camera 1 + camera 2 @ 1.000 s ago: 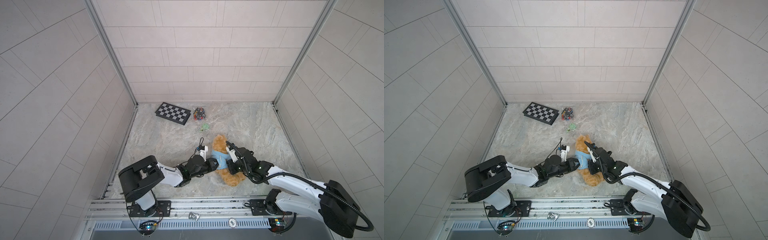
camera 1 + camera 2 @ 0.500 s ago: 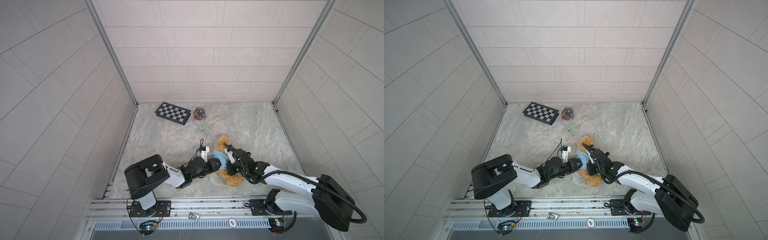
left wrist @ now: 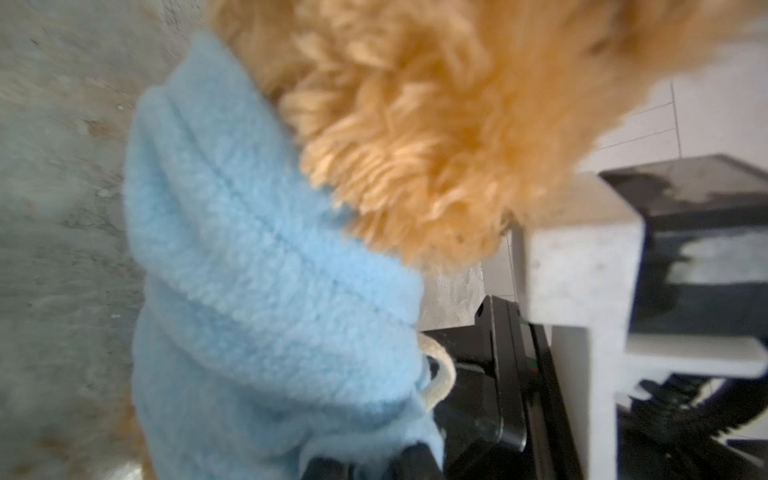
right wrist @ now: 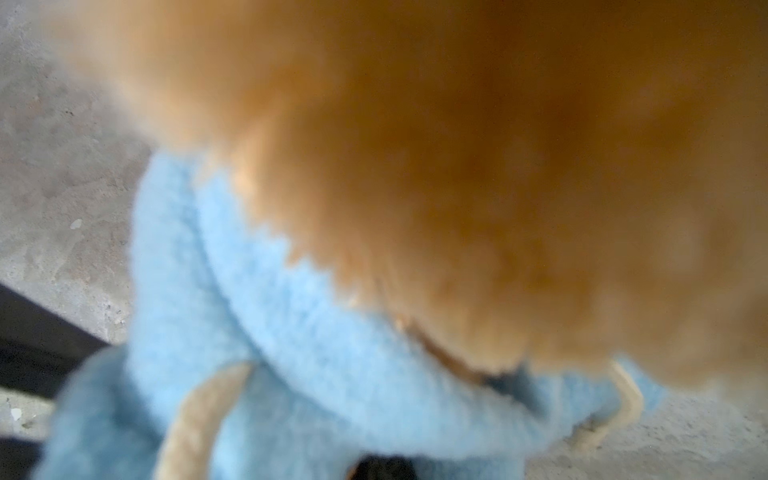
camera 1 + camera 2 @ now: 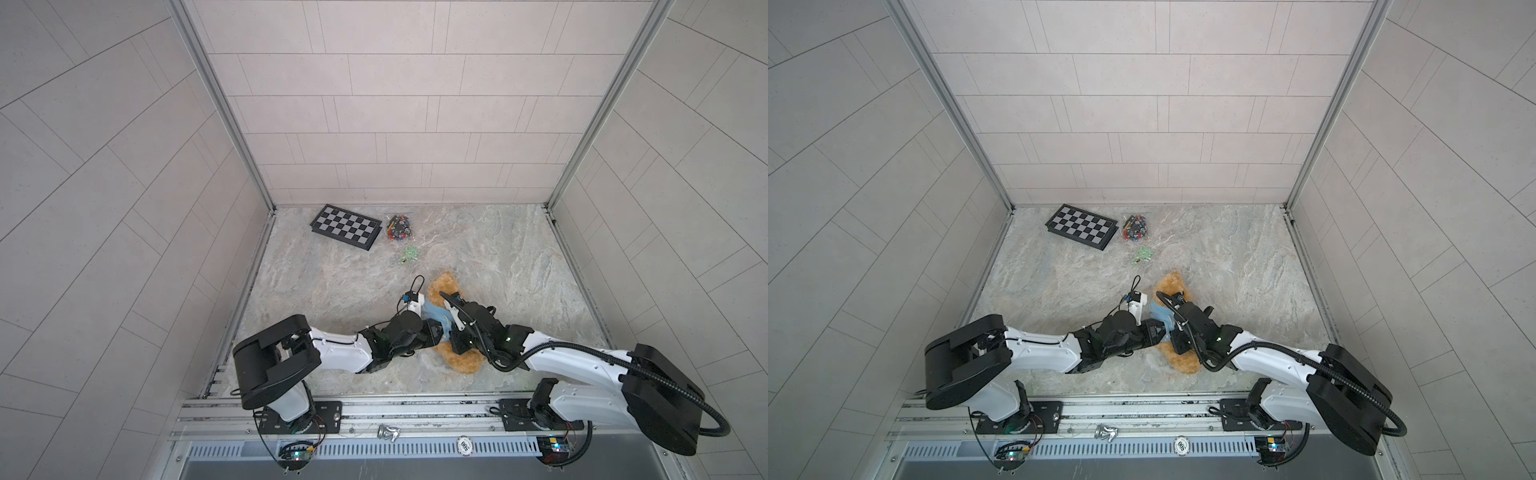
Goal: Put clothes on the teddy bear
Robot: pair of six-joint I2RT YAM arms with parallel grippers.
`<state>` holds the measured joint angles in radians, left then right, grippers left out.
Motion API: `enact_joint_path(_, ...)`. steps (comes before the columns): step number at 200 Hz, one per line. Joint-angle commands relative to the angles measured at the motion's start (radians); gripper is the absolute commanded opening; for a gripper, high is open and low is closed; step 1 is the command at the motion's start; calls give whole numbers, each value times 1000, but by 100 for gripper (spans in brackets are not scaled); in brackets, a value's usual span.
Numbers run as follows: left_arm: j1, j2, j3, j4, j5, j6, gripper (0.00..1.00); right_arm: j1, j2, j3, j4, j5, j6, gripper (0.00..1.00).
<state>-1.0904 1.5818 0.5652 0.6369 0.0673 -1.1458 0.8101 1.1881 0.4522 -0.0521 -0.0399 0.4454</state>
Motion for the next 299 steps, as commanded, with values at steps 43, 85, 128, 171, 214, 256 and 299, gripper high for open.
enact_joint_path(43, -45, -131, -75, -187, -22, 44, 0, 39, -8, -9, -29, -15, 19, 0)
enact_joint_path(85, -42, -240, -168, -180, -35, 17, 0, 2, -119, -13, -67, -17, -32, 7)
enact_joint_path(128, -41, -249, -193, -78, -45, -60, 0, 119, -369, 30, -183, -7, -142, 42)
enact_joint_path(171, -43, -300, -206, -92, -57, -77, 0, 221, -333, -17, -95, -11, -107, 52)
enact_joint_path(214, -48, -282, -240, -9, -36, -90, 0, 225, -156, -5, -4, 55, -128, 46)
enact_joint_path(256, -48, -290, -289, 37, -47, -114, 0, 225, -90, 12, -54, 146, -125, 6)
enact_joint_path(299, -37, -386, -353, -21, -69, -109, 0, 187, -138, -17, -121, 256, -74, 0)
